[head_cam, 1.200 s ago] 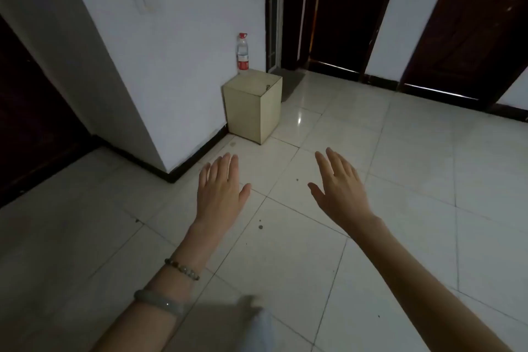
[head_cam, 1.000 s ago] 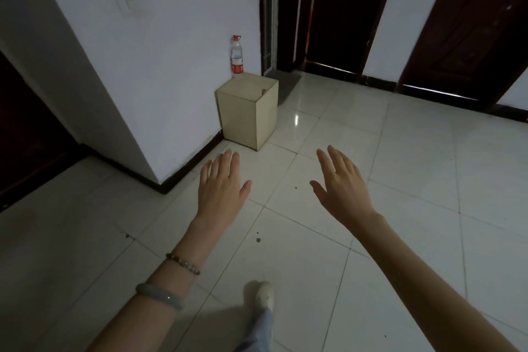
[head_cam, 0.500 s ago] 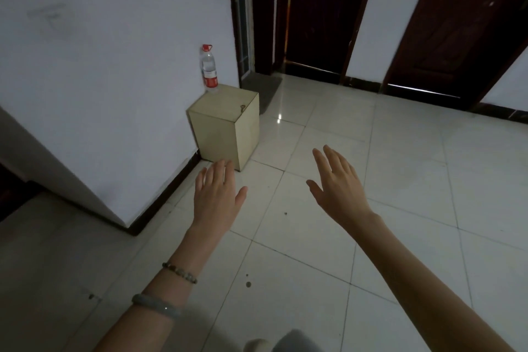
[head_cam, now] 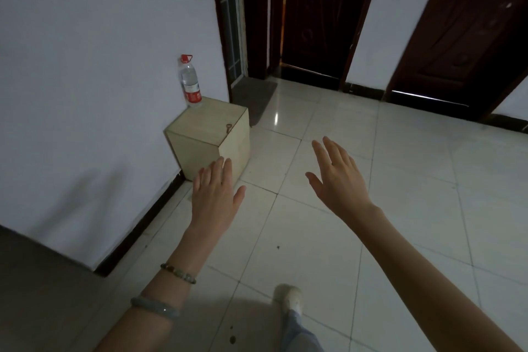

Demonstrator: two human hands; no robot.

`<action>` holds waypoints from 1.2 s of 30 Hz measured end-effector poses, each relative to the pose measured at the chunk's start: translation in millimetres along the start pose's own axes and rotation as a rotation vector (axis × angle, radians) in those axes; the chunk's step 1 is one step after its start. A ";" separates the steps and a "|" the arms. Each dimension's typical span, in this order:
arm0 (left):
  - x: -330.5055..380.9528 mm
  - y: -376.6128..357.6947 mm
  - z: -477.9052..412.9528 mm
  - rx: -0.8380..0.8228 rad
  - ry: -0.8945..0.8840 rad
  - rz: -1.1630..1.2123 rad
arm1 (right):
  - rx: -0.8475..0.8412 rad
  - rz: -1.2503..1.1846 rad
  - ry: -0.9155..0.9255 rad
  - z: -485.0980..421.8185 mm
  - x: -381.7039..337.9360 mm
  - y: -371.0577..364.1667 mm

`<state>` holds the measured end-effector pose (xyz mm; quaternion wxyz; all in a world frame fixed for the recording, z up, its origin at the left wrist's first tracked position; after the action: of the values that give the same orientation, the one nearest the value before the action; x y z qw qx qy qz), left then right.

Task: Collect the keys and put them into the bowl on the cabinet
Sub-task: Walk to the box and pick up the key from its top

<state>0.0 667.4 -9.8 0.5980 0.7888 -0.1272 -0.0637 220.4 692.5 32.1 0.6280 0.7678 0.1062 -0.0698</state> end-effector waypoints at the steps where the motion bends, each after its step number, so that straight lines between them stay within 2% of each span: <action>1: -1.4 -3.2 -19.4 0.008 0.008 0.008 | -0.003 -0.002 0.006 -19.8 5.2 -1.3; 6: -7.7 -21.7 -107.4 0.021 0.047 0.014 | -0.002 0.005 0.039 -112.3 29.7 -6.9; 21: -61.9 -97.8 -280.4 0.004 0.096 -0.004 | -0.073 0.021 0.110 -310.5 46.8 -73.7; 27: -119.4 -131.4 -373.7 0.030 0.138 -0.018 | -0.075 0.037 0.175 -414.0 20.6 -114.2; 36: -217.8 -151.9 -495.9 -0.001 0.189 -0.053 | -0.167 0.001 0.263 -560.7 -50.9 -172.6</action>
<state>-64.8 1225.8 -29.6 0.6058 0.7941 -0.0489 -0.0048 113.1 1270.3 -6.6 0.6705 0.7153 0.1929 0.0408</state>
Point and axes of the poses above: each hand's wrist, its own z-axis away from the middle knuckle, its own y-axis out of the back of the hand, x = y × z, the point moved 5 cm from there along -z, towards the middle knuckle, and after that the axes turned 15 degrees about -y, right-handed, at the moved point
